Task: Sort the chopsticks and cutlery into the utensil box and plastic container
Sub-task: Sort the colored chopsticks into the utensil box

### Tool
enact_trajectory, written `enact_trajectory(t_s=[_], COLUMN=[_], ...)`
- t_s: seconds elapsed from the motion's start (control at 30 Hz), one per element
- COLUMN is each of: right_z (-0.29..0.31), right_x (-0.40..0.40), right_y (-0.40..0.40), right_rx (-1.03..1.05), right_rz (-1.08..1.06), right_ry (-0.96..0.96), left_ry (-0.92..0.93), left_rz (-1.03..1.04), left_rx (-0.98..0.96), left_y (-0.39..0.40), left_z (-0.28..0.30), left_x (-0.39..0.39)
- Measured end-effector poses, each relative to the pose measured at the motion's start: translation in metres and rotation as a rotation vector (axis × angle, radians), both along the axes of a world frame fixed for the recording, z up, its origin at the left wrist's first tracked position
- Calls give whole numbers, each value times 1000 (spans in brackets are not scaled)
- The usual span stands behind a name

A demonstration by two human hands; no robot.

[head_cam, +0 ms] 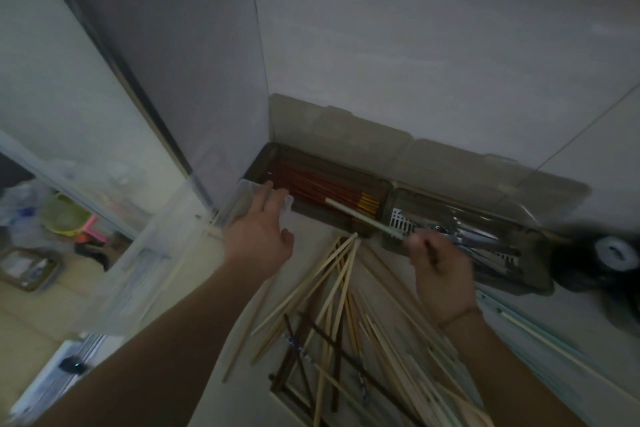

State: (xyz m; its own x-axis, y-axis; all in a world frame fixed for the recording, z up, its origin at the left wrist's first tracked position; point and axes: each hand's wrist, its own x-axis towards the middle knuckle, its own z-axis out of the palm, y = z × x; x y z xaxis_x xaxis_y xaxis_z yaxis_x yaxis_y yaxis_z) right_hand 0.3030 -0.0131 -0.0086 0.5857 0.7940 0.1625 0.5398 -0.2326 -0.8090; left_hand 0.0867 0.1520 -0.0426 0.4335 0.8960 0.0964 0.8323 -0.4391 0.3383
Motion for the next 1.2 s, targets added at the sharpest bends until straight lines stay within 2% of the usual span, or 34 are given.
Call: enact_trajectory(t_s=[0.07,0.17,0.23,0.4,0.5,0.57,0.63,0.7,0.83,0.97,1.13,1.2], right_z=[3,-1,-5,-15,-17,-17,-16,-17,-26,-36,-60,-62], right_x=[9,14,8,-8,-6,1,15,28,41,37,35,29], right_y=[27,64,81,101,103,97,81,54,-25,-105,-178,-192], right_rx=[-10,-216,-336,-462,-447,-314,-151,-79,-132,-157,-417,-403], right_rz=[-7,-13,6,99,170,171,107,76,39,80,30,13], right_ry=[-124,-372,-412,-514,-555,-524,-484,-477,-440,-602,-609,-595], left_ry=[-3,-12,-20,-28,-24,-20,-25,-25,-34,-39,-44,-39], left_rz=[7,-2,-10,-13,-8,-6,-4,4,6,9,5,7], left_rx=[2,7,25,32,22,7,-10,-30,-34,-51,-37,-39], left_y=[0,0,-1,-2,-2,-2,-2,-2,-2,-2,-3,-3], left_z=[0,-1,-1,-1,1,1,1,1,0,0,0,1], left_x=[0,1,0,0,1,1,1,2,2,2,2,2])
